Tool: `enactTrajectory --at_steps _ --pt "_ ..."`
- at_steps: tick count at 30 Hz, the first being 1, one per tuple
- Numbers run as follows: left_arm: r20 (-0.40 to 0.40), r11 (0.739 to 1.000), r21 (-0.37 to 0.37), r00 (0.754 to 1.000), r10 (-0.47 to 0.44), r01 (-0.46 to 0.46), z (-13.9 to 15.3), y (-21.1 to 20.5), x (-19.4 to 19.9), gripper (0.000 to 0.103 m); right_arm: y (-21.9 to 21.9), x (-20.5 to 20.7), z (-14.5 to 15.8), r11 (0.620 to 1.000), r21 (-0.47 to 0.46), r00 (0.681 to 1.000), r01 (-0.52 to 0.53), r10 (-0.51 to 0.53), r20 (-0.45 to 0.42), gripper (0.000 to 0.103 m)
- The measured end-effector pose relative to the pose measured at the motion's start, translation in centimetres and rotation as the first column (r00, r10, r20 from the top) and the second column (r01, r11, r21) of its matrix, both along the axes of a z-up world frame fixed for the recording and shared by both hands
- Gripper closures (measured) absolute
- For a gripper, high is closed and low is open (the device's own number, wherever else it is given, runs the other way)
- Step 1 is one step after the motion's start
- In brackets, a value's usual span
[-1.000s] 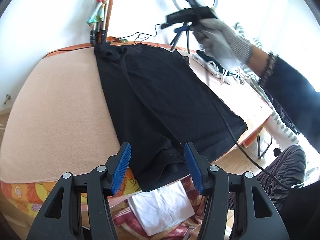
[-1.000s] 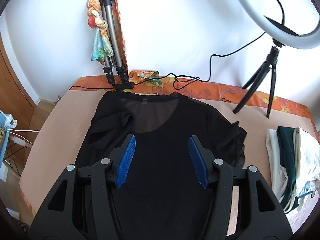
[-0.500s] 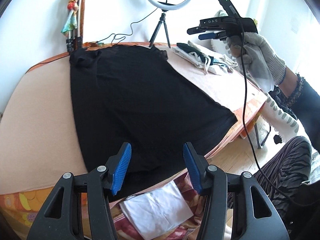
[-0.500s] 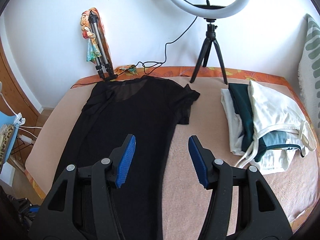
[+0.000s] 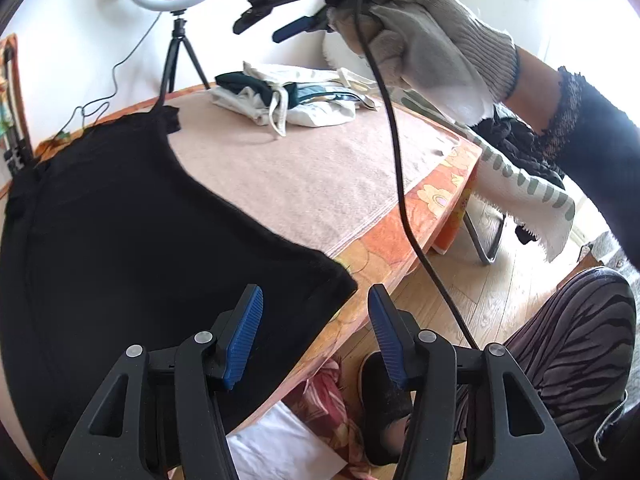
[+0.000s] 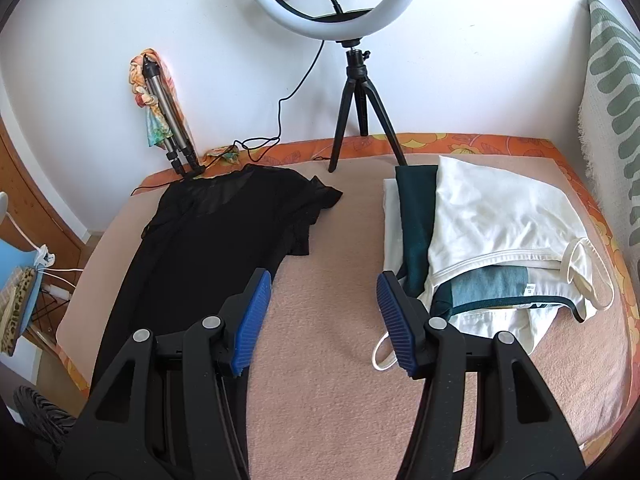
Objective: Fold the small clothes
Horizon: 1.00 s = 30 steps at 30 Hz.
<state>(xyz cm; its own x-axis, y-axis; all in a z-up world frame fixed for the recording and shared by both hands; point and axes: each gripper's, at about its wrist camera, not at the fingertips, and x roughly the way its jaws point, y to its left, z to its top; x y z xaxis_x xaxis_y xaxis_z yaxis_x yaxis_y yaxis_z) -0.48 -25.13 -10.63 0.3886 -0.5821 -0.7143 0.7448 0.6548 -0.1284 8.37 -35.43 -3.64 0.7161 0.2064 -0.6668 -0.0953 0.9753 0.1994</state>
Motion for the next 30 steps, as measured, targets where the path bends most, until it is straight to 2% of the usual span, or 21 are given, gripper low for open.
enactTrajectory --at_steps 3,8,10,12,17,20,30 --pt "0.011 1.0 0.027 1.0 -0.01 0.01 -0.7 -2.0 0.3 0.049 -1.4 1.1 0.1 1.0 0.023 1.0 -0.001 0.001 -0.003 0.045" --pt "-0.004 0.996 0.09 1.0 0.018 -0.018 -2.5 -3.0 1.1 0.049 -2.1 3.8 -0.2 0.997 0.067 1.0 -0.022 0.023 -0.011 0.045" --pt "-0.014 0.995 0.094 0.999 0.036 -0.034 -3.0 -3.0 1.5 0.065 -1.6 5.2 -0.5 0.997 0.069 0.999 -0.04 0.041 -0.014 0.045" --pt "-0.005 0.996 0.083 0.999 0.043 -0.042 -3.0 -2.8 1.7 0.095 -0.8 6.7 -1.1 0.995 0.076 0.998 -0.06 0.062 -0.024 0.045" --pt "-0.135 0.992 -0.069 0.986 0.095 -0.105 -2.3 -0.7 3.4 0.098 1.1 11.0 -3.1 0.986 0.139 0.992 -0.092 0.102 -0.068 0.045" --pt "-0.159 0.981 -0.126 0.979 0.128 -0.148 -1.4 0.7 3.8 0.098 2.2 13.9 -4.7 0.986 0.146 0.991 -0.076 0.091 -0.101 0.045" --pt "-0.189 0.953 -0.2 0.964 0.188 -0.226 -0.3 3.6 4.8 0.099 4.9 21.4 -10.2 0.99 0.138 0.981 0.006 0.02 -0.191 0.045"
